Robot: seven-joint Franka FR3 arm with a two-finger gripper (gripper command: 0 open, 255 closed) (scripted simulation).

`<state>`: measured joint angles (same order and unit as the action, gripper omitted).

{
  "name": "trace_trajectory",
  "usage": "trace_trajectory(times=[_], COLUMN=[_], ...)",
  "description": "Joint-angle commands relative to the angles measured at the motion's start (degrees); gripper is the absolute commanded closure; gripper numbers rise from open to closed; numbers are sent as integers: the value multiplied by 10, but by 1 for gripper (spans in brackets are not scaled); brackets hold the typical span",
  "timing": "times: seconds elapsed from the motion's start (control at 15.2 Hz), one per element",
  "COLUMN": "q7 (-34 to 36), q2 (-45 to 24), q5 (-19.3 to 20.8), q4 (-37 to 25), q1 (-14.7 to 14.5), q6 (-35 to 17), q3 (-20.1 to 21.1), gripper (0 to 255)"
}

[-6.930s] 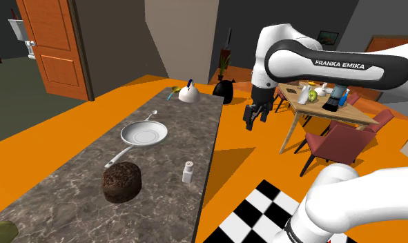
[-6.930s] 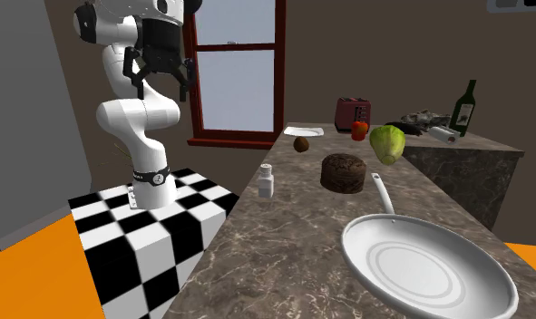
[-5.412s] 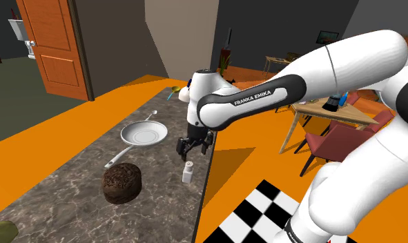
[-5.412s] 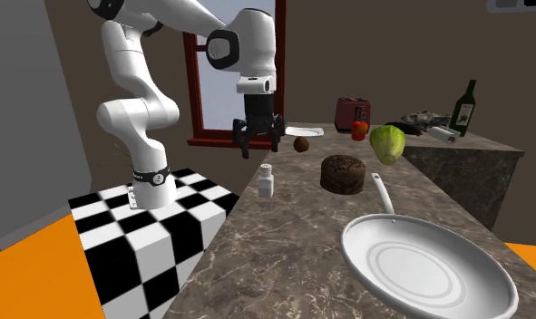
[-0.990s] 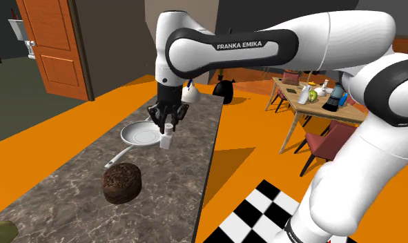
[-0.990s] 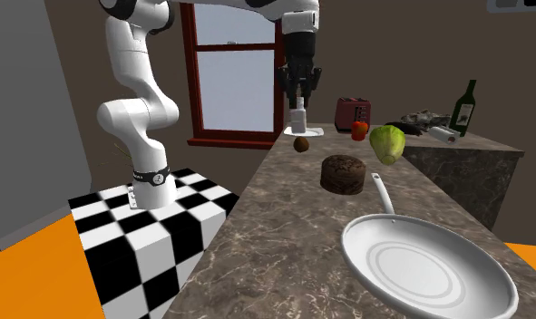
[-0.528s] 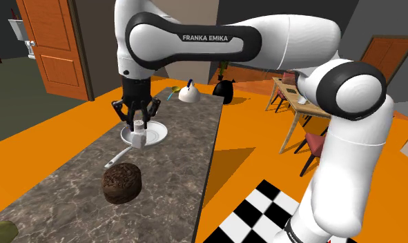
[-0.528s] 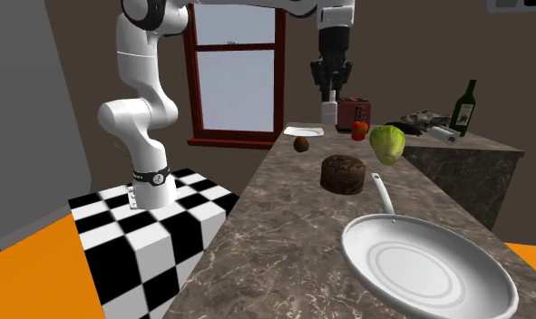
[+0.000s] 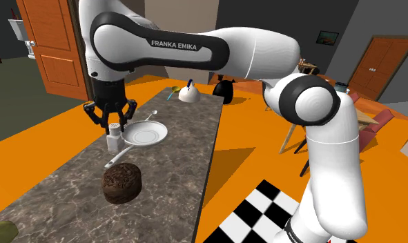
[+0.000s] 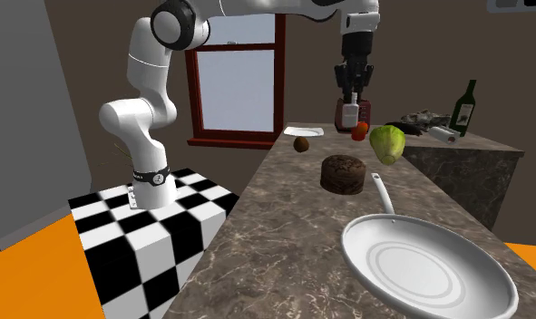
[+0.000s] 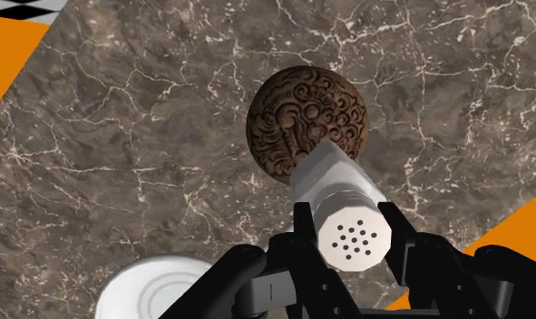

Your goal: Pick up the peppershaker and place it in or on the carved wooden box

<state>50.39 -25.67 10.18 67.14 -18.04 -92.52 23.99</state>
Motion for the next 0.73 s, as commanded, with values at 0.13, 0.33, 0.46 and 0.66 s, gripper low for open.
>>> trace_trajectory(times=[0.13, 0.33, 0.46, 0.66], q7=[1, 2, 2, 3], q2=[8, 12, 13, 14], q5=[-3, -4, -4, -4], q4=[44, 73, 91, 116], q1=[7, 11, 13, 15], q6=[-36, -61, -77, -101], q3=[0, 0, -1, -1], gripper=[255, 255, 255, 255])
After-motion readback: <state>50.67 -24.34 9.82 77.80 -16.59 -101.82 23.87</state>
